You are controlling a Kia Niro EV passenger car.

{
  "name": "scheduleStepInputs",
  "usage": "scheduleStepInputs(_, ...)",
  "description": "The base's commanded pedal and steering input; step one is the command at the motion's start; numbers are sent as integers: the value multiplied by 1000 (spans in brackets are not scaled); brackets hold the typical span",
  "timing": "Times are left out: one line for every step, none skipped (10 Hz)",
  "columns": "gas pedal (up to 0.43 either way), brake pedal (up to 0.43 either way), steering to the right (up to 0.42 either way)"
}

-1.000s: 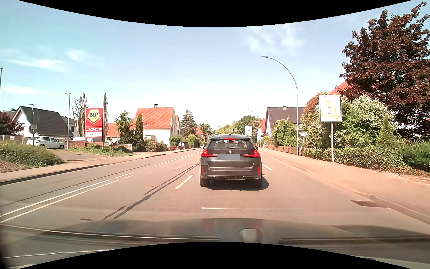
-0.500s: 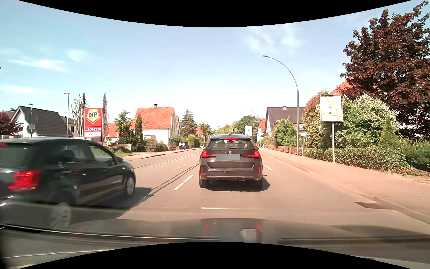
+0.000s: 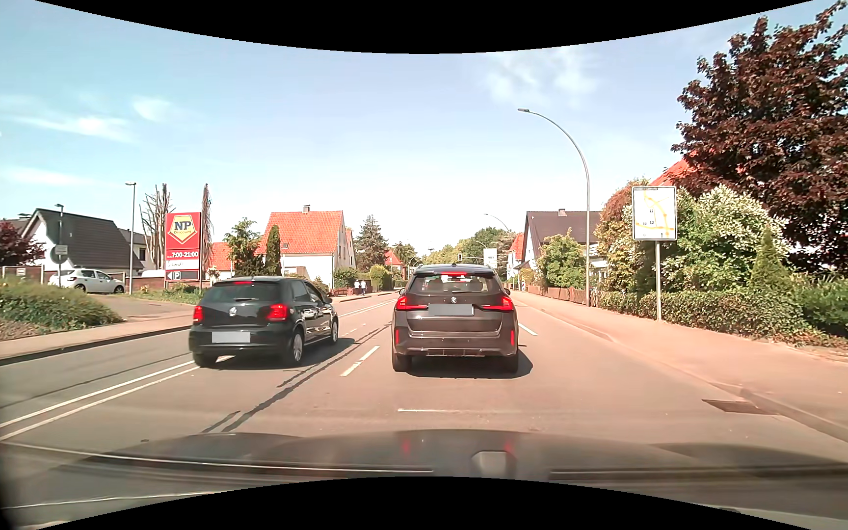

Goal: Follow the waypoints while adhering to traffic rules and regulations

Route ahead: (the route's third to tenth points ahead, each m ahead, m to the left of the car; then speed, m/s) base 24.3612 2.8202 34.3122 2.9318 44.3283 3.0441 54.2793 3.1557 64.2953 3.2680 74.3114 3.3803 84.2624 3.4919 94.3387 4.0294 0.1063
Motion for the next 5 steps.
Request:
scheduleStepInputs(0, 6, 8)
scheduleStepInputs(0, 6, 8)
scheduleStepInputs(0, 6, 8)
scheduleStepInputs(0, 6, 8)
scheduleStepInputs(0, 6, 8)
